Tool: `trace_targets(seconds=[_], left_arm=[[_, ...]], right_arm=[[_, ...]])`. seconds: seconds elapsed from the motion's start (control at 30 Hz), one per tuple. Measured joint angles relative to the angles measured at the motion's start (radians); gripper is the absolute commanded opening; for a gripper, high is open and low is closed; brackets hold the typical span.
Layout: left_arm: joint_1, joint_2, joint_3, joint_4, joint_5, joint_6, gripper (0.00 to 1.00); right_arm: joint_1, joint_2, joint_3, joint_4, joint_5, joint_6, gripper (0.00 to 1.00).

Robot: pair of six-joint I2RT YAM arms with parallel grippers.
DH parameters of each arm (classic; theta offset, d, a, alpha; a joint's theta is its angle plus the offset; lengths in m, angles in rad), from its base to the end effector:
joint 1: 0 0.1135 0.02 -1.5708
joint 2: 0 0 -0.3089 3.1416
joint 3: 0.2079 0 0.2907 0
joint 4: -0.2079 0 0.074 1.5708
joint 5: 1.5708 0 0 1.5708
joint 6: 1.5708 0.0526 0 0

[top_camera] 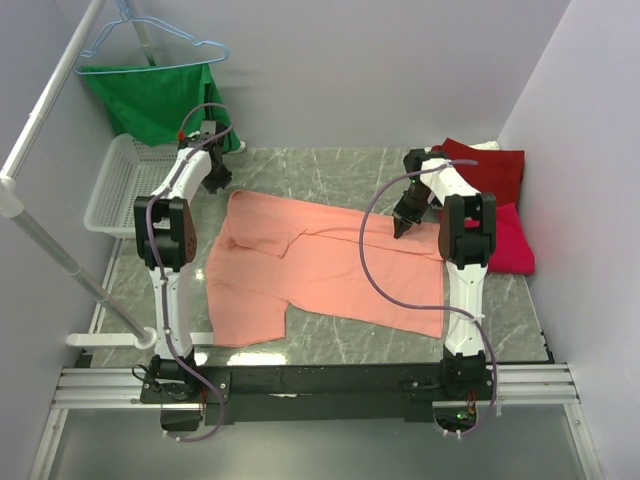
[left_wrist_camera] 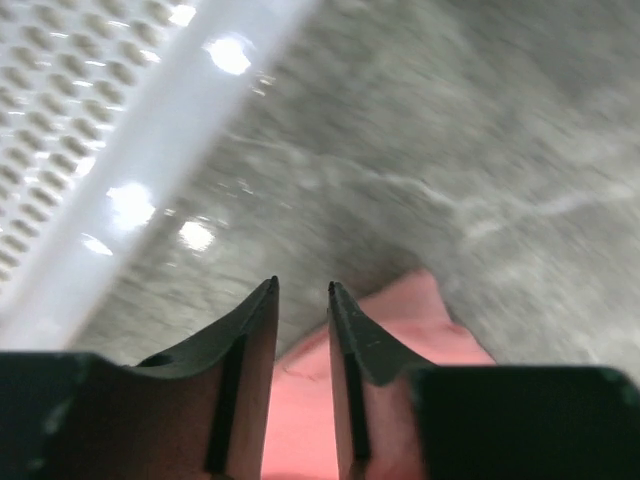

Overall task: Fold and stack the t-shirts
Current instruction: Fold the tshirt

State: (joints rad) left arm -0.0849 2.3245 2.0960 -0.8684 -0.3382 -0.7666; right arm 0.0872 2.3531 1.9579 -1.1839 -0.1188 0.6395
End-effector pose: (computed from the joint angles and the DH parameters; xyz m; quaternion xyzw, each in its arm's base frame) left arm 0.5778 -0.0317 0.2228 -0.3575 0.8899 0.0534 0.2783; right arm 0.5198 0.0517 0.1522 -0.2724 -0.9603 -0.0540 0.0250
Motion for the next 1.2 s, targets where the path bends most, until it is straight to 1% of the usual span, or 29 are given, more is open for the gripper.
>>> trace_targets(seconds=[0.13, 0.27, 0.4, 0.83, 1.03, 1.1, 1.13, 1.2], left_arm=[[-0.006, -0.032, -0.032, 0.057, 0.1, 0.036, 0.37], [-0.016, -0.024, 0.003, 0.065, 0.156, 0.049, 0.37], [-0.027, -0.002, 0.042, 0.075, 0.177, 0.049, 0.37], [-0.066, 0.07, 0.037, 0.078, 0.229, 0.049, 0.35], [-0.072, 0.09, 0.053, 0.071, 0.2, 0.046, 0.28], [-0.073, 0.099, 0.059, 0.068, 0.175, 0.043, 0.23], [-0.073, 0.103, 0.059, 0.065, 0.159, 0.04, 0.18], [-0.073, 0.109, 0.061, 0.059, 0.134, 0.035, 0.13]], right_arm=[[0.0, 0.0, 0.0, 0.0, 0.003, -0.008, 0.04], [0.0, -0.003, -0.005, 0.004, 0.003, -0.009, 0.04], [0.0, -0.015, -0.024, 0.016, 0.007, -0.009, 0.04], [0.0, -0.017, -0.027, 0.018, 0.008, -0.009, 0.03], [0.0, -0.017, -0.03, 0.019, 0.008, -0.009, 0.02], [0.0, -0.021, -0.036, 0.023, 0.008, -0.008, 0.02], [0.0, -0.022, -0.037, 0.024, 0.009, -0.008, 0.02], [0.0, -0.026, -0.043, 0.028, 0.009, -0.008, 0.02]])
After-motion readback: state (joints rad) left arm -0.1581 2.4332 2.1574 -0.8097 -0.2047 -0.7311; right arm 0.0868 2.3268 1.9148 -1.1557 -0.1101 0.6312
